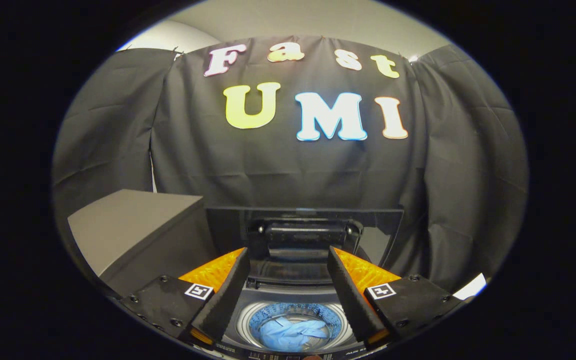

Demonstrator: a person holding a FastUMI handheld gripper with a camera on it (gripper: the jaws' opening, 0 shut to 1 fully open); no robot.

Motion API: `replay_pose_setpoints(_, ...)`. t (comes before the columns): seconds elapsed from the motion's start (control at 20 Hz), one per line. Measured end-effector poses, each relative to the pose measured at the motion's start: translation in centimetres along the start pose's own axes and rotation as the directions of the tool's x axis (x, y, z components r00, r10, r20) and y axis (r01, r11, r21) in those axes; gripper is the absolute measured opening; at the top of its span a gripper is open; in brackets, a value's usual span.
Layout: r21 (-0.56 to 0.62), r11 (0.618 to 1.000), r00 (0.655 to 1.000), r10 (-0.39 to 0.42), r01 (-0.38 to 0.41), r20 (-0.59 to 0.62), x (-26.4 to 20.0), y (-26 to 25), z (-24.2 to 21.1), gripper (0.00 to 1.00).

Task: Put the clothes into the washing machine and then close the washing machine lid.

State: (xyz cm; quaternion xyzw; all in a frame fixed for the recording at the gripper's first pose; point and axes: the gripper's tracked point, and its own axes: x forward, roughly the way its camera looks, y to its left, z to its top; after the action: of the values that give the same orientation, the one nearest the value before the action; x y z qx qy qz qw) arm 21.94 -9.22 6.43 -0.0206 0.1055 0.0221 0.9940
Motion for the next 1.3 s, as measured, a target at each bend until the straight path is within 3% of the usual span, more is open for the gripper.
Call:
replay_pose_setpoints(0.75,0.026,0.999,0.998,-0.040,0.038,0.049,8.2,-0.9,5.3,0.96)
replay_pose_setpoints(1.3,0.027,0.998,0.998,-0.060,0.060,0.005,14.2,-2.8,4.4,0.96)
